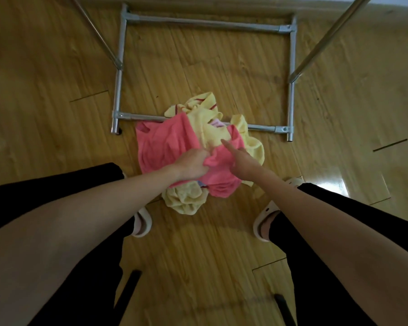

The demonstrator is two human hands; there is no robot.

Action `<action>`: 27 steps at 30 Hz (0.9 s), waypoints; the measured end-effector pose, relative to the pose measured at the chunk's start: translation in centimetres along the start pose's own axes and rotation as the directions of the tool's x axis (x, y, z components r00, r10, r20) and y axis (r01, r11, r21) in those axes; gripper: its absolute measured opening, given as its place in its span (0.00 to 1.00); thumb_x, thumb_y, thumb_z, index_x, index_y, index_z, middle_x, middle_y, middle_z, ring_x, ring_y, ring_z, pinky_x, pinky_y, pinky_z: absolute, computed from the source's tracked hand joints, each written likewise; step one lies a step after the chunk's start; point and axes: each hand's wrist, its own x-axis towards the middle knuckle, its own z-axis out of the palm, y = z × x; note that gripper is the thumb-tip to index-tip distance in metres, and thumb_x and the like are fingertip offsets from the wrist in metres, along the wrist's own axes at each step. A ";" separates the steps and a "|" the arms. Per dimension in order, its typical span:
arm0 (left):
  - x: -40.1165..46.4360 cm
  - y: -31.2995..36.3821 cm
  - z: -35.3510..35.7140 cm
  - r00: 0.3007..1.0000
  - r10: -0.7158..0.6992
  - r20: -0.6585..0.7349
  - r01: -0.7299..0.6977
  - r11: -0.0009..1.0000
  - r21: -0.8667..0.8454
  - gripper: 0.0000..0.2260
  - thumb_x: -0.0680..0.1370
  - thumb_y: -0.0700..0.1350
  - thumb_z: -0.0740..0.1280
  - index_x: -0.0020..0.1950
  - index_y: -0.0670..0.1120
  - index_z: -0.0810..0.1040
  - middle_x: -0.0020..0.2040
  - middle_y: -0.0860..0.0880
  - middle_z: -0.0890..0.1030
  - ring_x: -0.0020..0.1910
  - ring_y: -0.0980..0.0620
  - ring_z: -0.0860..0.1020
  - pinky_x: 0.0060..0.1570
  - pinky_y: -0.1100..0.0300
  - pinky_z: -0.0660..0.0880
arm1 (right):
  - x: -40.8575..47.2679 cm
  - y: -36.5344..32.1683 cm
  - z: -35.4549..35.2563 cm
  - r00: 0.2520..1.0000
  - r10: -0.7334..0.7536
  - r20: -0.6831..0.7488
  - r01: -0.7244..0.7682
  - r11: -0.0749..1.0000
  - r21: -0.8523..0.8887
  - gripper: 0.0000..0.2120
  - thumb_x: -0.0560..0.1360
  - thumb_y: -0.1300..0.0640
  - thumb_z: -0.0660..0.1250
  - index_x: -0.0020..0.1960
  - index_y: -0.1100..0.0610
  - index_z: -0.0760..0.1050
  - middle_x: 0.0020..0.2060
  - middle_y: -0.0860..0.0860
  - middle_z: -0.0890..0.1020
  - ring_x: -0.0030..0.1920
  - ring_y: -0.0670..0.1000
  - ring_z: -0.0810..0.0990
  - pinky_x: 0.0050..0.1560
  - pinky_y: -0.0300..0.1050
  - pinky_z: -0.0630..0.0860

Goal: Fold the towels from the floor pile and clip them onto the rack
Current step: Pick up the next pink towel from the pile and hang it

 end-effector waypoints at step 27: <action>-27.0 11.6 -12.8 0.871 -0.316 -0.376 -0.296 0.273 -0.915 0.06 0.80 0.42 0.63 0.47 0.45 0.78 0.42 0.49 0.81 0.40 0.55 0.80 0.45 0.61 0.75 | -23.9 -12.5 -5.5 0.920 -0.384 -0.074 0.390 0.915 0.104 0.14 0.62 0.48 0.62 0.33 0.60 0.69 0.30 0.53 0.74 0.33 0.51 0.71 0.39 0.45 0.70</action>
